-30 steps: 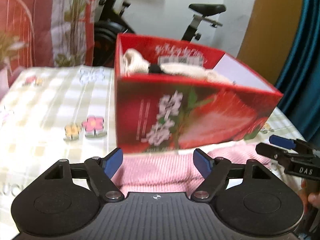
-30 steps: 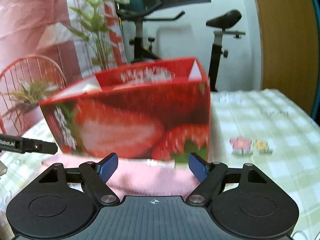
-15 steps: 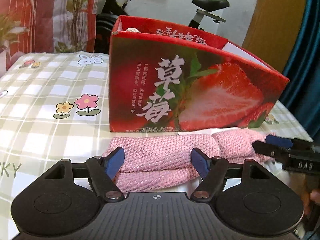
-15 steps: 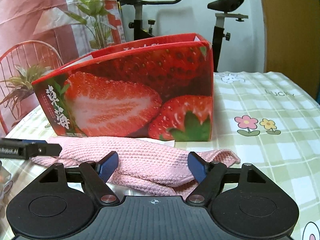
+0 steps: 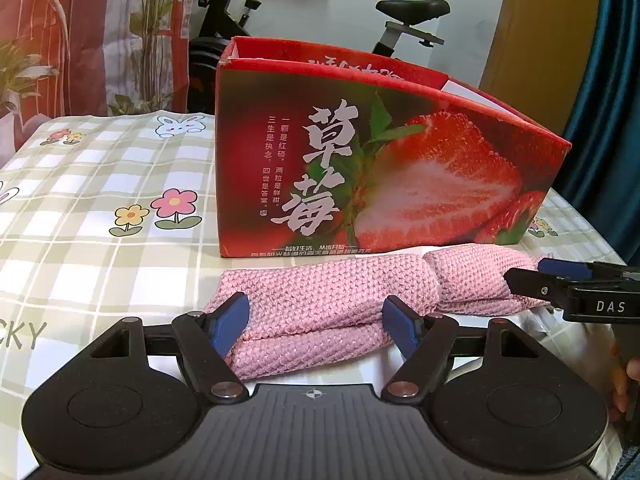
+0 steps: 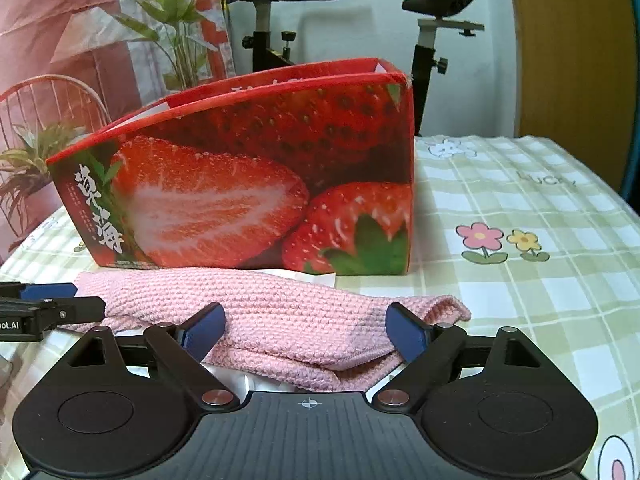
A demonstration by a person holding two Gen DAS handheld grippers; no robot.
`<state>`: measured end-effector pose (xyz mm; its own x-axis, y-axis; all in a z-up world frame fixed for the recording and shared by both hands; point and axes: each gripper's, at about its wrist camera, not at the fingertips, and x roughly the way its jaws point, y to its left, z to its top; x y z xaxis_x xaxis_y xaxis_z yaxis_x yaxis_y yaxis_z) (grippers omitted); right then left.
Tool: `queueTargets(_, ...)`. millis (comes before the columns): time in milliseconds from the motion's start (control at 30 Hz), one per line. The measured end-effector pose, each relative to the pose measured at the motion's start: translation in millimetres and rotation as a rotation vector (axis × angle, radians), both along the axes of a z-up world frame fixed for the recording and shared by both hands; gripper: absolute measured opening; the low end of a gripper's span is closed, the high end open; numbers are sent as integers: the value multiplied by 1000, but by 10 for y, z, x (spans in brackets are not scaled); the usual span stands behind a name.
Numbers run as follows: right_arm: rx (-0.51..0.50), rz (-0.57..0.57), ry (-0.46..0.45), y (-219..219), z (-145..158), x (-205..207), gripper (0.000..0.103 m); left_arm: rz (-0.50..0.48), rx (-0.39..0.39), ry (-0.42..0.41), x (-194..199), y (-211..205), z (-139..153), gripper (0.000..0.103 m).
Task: Organize soft objects
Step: 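Close the right tool on the pink knit cloth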
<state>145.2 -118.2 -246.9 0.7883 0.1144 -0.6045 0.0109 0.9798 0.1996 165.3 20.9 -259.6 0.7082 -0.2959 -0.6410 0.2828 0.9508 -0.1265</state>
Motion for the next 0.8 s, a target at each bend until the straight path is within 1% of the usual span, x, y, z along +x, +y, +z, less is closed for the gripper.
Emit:
queueTargets(133,8,7,8,-14,-8,7,86,3,0,0,1,-5,0,76)
queueTargets(200,16,12,10,-17,-11,9,85,5,0,0,-2,-5,-1,76)
queueTargets(300,23,27,7,-15,-9,6,79,6,-4,1,-3,1,-1,76)
queueTargets(367,25,42,3,1,-7,4,71,7,-3,0,-5,0,-2,76)
queueTargets(500,42,63,-1,-3,-3,-2,64,6,-4,1,-5,2,-2,76)
queueTargets(567,51,75,-3,-2,-1,-6,57,6,-4,1,-5,2,-3,76)
queueTargets(667,61,92,-6,7,1,-11,50,6,-4,1,-4,3,-3,76)
queueTargets(800,70,114,-15,19,3,-23,43,6,-3,0,-4,2,-4,76)
